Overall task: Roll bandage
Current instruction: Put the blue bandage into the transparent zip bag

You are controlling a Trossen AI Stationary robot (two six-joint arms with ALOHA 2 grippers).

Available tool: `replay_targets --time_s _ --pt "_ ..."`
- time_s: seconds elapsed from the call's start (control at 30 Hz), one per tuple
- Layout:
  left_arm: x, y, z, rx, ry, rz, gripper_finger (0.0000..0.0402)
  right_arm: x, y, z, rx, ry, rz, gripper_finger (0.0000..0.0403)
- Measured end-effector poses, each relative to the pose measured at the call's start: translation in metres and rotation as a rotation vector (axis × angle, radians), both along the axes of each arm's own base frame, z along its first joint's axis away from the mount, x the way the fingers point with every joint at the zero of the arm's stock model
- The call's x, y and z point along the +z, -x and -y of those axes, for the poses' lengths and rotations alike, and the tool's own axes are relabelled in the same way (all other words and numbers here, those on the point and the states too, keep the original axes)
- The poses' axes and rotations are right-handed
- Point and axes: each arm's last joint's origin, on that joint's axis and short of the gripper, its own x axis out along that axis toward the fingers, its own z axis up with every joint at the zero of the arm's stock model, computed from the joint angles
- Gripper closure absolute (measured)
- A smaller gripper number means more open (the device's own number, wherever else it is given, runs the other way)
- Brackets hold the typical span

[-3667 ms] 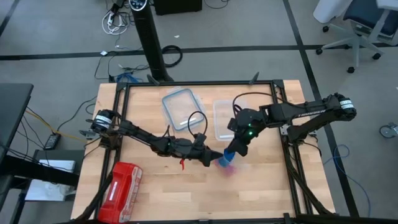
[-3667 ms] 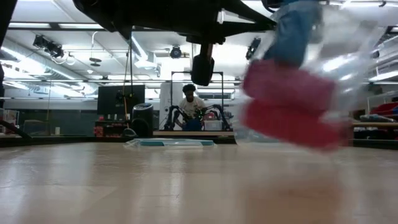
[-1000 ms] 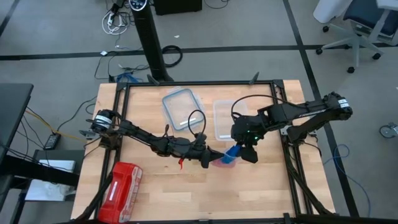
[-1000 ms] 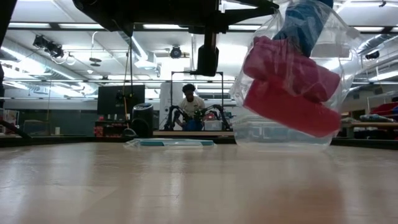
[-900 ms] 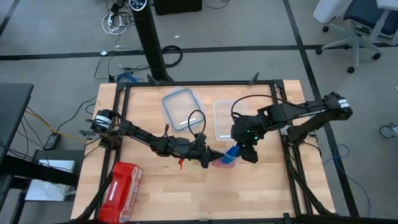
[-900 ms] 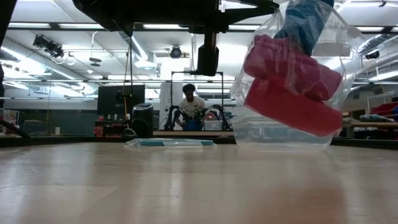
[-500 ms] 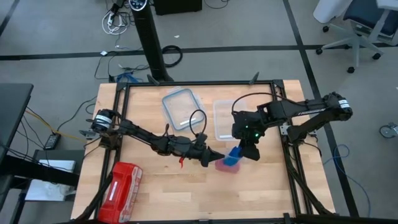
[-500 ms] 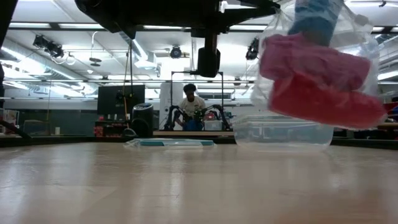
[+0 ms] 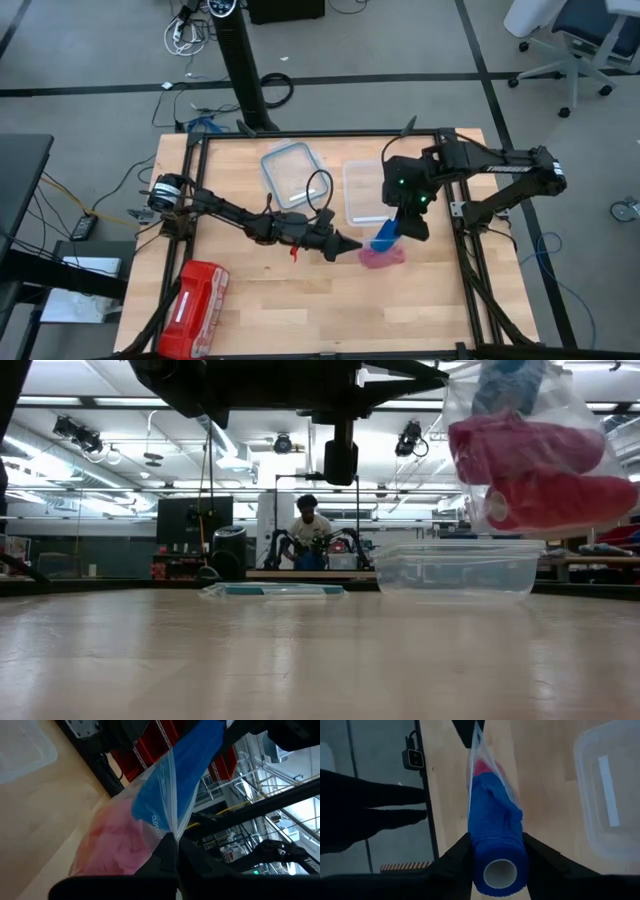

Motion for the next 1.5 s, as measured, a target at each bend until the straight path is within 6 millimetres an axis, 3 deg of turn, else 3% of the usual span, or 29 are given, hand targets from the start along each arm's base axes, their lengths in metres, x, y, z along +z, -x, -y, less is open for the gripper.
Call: replay_targets --time_s 0.53,1.0,1.33,1.5 --pt "-0.001 0.0 0.001 -0.034 -0.002 -0.012 0.0398 -0.005 -0.004 0.012 -0.022 -0.014 -0.03 0.0268" --pt "-0.015 0.003 0.004 -0.095 -0.017 -0.147 0.0398 -0.058 -0.055 -0.015 0.154 -0.01 -0.207 0.0268" --pt "-0.015 0.003 0.003 -0.087 -0.016 -0.144 0.0398 -0.036 -0.089 -0.033 0.26 0.088 -0.029 0.0267" --pt "-0.015 0.003 0.003 -0.088 -0.009 -0.147 0.0398 -0.045 -0.102 -0.043 0.328 0.109 -0.086 0.0266"
